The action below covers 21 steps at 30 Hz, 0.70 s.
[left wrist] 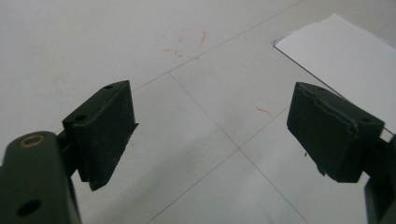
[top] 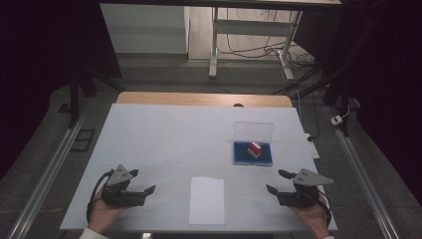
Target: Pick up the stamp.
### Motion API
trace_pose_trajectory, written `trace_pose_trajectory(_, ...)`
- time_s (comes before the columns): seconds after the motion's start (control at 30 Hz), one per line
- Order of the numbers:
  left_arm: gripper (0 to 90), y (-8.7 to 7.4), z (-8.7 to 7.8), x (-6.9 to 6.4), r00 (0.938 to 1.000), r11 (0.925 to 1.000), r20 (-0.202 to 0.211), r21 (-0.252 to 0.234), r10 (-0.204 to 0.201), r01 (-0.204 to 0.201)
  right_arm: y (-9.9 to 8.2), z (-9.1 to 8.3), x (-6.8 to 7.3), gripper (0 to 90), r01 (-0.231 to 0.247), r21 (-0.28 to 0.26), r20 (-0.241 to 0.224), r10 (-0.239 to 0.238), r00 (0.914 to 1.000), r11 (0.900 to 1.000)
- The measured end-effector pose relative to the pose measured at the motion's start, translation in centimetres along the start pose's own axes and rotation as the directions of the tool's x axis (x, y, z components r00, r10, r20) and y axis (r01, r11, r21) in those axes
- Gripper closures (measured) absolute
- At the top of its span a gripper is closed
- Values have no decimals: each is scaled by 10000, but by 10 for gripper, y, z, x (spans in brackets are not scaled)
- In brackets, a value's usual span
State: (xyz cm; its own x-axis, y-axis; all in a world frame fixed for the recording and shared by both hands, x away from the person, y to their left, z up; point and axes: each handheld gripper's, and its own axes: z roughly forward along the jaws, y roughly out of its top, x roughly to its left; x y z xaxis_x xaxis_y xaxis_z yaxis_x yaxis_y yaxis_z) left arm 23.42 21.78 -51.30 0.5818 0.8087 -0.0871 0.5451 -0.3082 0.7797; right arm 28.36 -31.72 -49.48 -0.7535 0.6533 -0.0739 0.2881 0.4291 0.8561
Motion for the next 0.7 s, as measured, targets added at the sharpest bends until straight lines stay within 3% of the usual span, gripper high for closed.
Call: trace_pose_trajectory(0.7, 156, -1, -1, -3, 9996, 9997, 93, -80, 251, -250, 7, 3, 6, 275, 142, 62, 58, -143, 9999, 9999)
